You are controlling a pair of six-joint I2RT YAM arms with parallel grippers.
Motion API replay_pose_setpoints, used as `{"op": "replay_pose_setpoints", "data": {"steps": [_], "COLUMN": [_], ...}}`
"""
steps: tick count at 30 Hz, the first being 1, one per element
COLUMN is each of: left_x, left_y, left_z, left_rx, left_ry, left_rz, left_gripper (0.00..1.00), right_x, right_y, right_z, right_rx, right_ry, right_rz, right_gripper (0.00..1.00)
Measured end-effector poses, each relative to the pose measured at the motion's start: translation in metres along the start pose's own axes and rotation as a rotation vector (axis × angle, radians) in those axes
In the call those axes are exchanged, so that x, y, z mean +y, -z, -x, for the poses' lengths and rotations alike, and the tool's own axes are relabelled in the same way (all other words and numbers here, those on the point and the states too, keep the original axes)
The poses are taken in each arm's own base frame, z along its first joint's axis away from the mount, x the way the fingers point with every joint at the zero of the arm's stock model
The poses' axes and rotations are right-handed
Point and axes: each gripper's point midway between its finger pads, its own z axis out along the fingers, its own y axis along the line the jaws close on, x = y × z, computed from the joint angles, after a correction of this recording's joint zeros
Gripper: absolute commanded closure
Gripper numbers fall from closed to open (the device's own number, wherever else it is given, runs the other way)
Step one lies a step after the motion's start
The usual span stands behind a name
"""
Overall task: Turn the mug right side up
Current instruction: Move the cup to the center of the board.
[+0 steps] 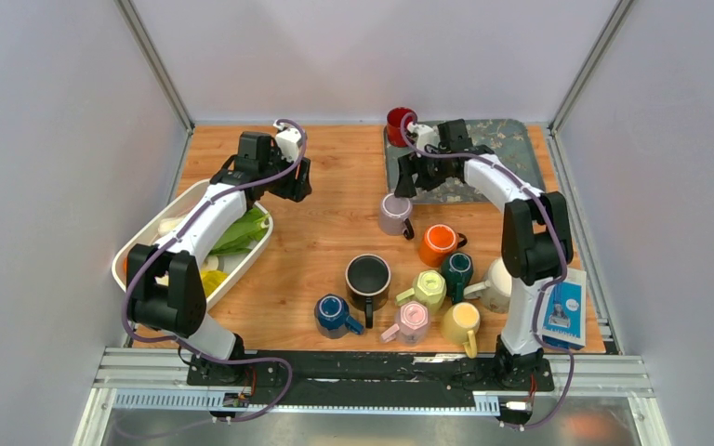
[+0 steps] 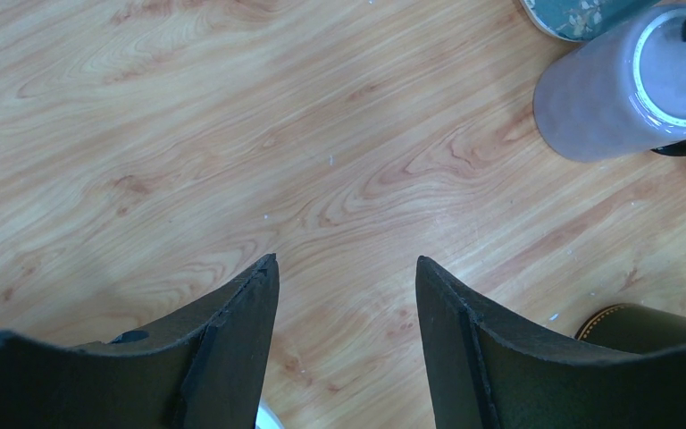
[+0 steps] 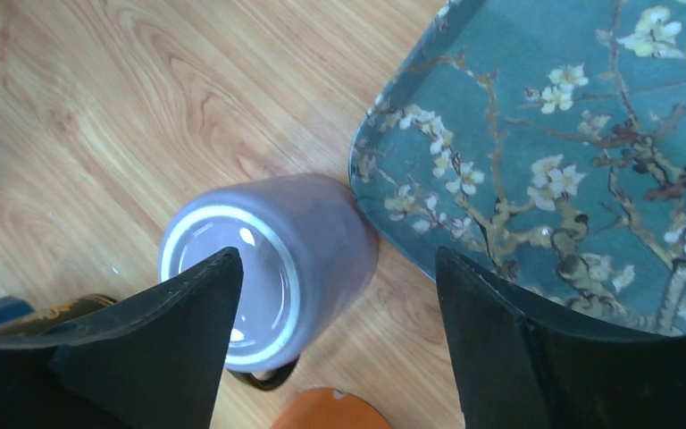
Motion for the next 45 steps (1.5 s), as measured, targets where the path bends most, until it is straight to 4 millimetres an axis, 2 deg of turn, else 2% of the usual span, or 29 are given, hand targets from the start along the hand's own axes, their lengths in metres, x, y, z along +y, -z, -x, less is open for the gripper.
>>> {"op": "replay_pose_setpoints", "data": {"steps": [5,8,12,17,22,27,37,45], "left_x": [0.001,0.001,0.001,0.001,0.001,0.001,0.001,0.000], "left_y": [0.000,0.000,0.000,0.000,0.000,0.000,-0.001,-0.002], "left_z": [0.000,0.000,0.000,0.000,0.000,0.002,0.000,0.003], "left_rx": [0.000,0.000,0.000,0.000,-0.001,-0.007,-0.008,-0.018], "left_ry": [-0.001,-0.001,-0.002,-0.002,-0.002,-0.004,-0.003,-0.005], "left_rz": [0.004,0.004,0.005,0.005,0.005,0.007,0.005,-0.003], "left_gripper": [0.34,0.34,0.35,0.35,0.35,0.35,0.34,0.34], "right_x": [0.002,0.010,0.019,0.027,0.038,0.030,-0.005,-0.003], "right_y": [0.016,0.031,0.042,0.042,0.033,0.021,0.031,0.030], "right_z": [-0.017,-0.037,-0.048,-0.051,-0.053,-0.055,-0.062,-0.069], "right_rx": [0.048,0.086,0.105,0.116,0.133,0.160,0.189,0.200], "right_ry": [0.097,0.144,0.194,0.244,0.280,0.292,0.309,0.357], "right_rz": [0.003,0.017,0.038,0.059,0.071,0.013,-0.086,-0.049], "right_gripper": [0.00,0.00,0.00,0.00,0.02,0.06,0.08,0.21]}}
